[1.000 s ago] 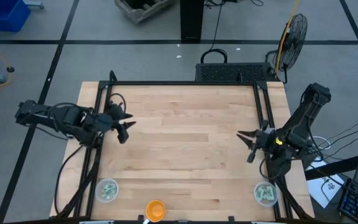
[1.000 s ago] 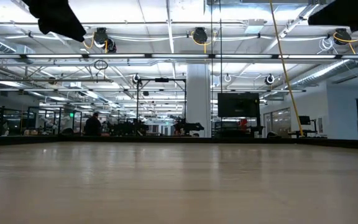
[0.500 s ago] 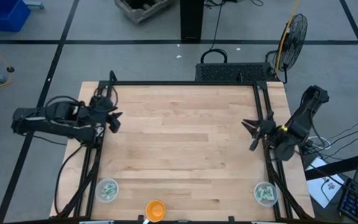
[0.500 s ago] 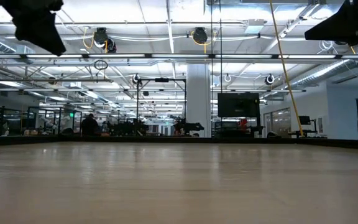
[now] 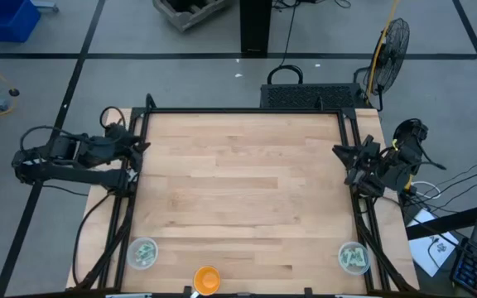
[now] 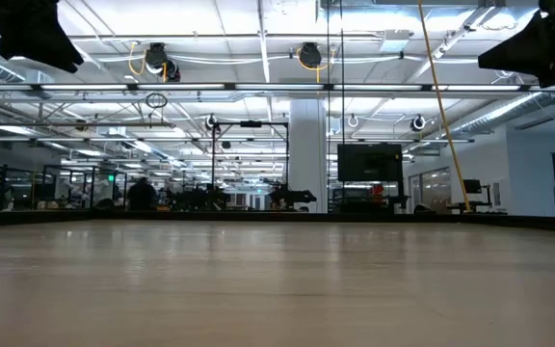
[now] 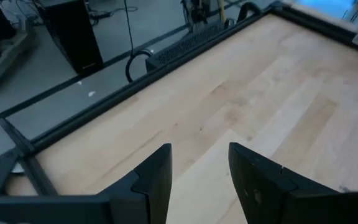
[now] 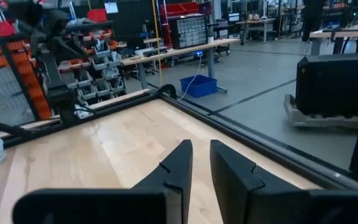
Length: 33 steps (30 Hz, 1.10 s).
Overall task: Pick and place Stevia / Truvia into bins
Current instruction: Return to Home Position
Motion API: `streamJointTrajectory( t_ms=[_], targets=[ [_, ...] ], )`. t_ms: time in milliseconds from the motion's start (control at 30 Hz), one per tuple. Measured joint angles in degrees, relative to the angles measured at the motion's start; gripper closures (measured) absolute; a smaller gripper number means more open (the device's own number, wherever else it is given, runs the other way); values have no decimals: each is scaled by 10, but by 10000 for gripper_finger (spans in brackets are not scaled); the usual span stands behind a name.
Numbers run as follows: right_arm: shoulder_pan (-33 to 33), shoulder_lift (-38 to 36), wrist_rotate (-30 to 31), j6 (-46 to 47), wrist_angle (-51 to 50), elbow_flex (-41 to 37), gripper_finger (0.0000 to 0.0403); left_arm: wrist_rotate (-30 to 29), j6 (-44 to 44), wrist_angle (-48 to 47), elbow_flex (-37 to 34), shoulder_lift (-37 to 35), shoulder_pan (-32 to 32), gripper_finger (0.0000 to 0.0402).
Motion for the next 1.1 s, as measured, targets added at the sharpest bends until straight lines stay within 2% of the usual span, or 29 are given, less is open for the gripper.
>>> streamJointTrajectory(
  t_ms=[100,233,333,400,467,567,700,833,933,1033,1100],
  targets=[
    [0,-15,1,7,7,-18,353,8,6,51,-38,-15,0,238],
    [0,-22,0,14,49,-50,353,66,64,187,-126,-27,0,238],
    [0,-22,0,4,108,-85,353,85,101,273,-178,-32,0,238],
    [0,-22,0,-30,167,-108,353,84,102,279,-187,-36,0,238],
    [0,-22,-7,-81,236,-122,353,88,88,258,-179,-46,0,238],
    [0,-22,-48,-197,351,-126,353,110,89,228,-152,-75,0,238],
    [0,-22,-100,-378,518,-127,353,115,142,220,-119,-130,0,238],
    [0,-22,-153,-496,642,-138,353,116,190,221,-103,-203,0,238],
    [0,-22,-209,-578,732,-174,353,134,210,226,-110,-251,0,238],
    [0,-21,-249,-666,866,-226,353,149,225,240,-121,-247,-1,238],
    [-1,-22,-258,-724,971,-262,353,161,246,302,-136,-232,-3,238]
  ],
)
